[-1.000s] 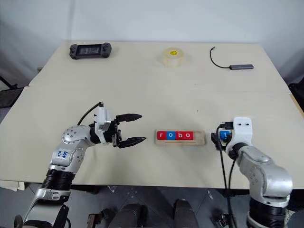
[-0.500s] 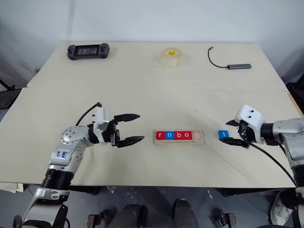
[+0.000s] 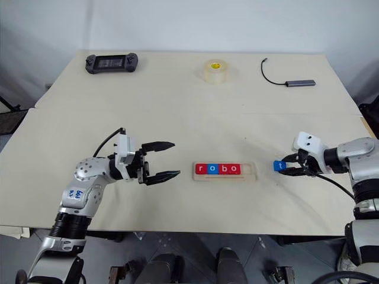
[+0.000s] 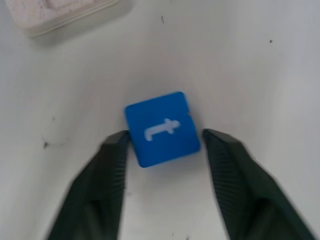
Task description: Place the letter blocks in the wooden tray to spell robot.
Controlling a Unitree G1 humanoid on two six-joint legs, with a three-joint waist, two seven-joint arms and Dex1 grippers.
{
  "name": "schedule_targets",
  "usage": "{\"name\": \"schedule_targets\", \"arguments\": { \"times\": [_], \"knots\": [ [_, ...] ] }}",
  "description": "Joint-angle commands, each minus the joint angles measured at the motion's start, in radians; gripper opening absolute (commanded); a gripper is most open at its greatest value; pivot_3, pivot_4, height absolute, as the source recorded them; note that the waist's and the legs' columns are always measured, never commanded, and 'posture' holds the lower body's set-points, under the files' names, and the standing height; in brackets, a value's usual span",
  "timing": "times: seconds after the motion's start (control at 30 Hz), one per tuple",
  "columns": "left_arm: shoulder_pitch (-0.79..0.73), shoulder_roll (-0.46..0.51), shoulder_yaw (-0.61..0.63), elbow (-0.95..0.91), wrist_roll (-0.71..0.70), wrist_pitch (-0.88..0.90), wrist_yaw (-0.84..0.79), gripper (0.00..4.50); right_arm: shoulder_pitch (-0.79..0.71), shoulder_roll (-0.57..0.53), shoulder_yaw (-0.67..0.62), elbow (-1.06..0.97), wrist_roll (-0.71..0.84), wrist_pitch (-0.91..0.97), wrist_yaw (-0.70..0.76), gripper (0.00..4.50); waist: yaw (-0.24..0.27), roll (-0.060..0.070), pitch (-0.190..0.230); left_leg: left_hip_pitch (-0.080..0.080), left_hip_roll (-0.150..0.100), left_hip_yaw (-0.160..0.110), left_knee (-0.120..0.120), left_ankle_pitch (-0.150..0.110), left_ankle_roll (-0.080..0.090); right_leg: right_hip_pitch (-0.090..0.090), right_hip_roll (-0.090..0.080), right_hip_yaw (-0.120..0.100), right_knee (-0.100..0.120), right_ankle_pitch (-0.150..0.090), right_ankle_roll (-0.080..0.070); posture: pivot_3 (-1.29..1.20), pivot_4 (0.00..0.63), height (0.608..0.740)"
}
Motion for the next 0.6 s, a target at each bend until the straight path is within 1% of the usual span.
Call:
{"name": "schedule_targets", "arguments": {
  "times": [0.03, 0.17, 0.3, 0.43, 0.6],
  "knots": [
    [0.005, 0.003, 0.015, -0.046, -0.018, -0.010, 0.004, 4.50, -0.021, 0.001, -0.019, 0.002, -0.010, -0.045, 0.000, 1.46, 0.000, 0.000, 0.000, 0.000, 0.000, 0.000, 0.000, 0.000, 0.000, 0.000, 0.000, 0.000, 0.000, 0.000, 0.000, 0.00, 0.150, 0.740],
    [0.006, 0.002, 0.013, -0.049, -0.020, -0.010, 0.005, 4.50, -0.041, 0.006, -0.020, -0.064, 0.007, -0.014, 0.049, 1.46, 0.000, 0.000, 0.000, 0.000, 0.000, 0.000, 0.000, 0.000, 0.000, 0.000, 0.000, 0.000, 0.000, 0.000, 0.000, 0.00, 0.150, 0.740],
    [0.007, -0.001, 0.012, -0.050, -0.021, -0.009, 0.004, 4.50, 0.000, 0.008, 0.009, -0.255, 0.030, 0.043, 0.142, 1.46, 0.000, 0.000, 0.000, 0.000, 0.000, 0.000, 0.000, 0.000, 0.000, 0.000, 0.000, 0.000, 0.000, 0.000, 0.000, 0.00, 0.150, 0.740],
    [0.009, -0.007, 0.008, -0.054, -0.020, -0.008, 0.008, 4.50, 0.027, 0.038, 0.013, -0.386, 0.038, 0.127, 0.111, 1.46, 0.002, 0.000, 0.000, 0.000, 0.001, -0.001, 0.001, 0.000, -0.001, 0.000, -0.001, 0.000, 0.000, 0.000, 0.000, 0.00, 0.150, 0.740],
    [0.016, -0.012, 0.006, -0.061, -0.020, -0.006, 0.012, 4.50, 0.033, 0.057, 0.025, -0.421, 0.028, 0.140, 0.093, 1.46, 0.004, 0.000, 0.000, 0.000, 0.000, -0.001, 0.001, 0.000, -0.001, 0.000, -0.001, -0.001, 0.000, 0.000, 0.000, 0.00, 0.150, 0.740]
  ]
}}
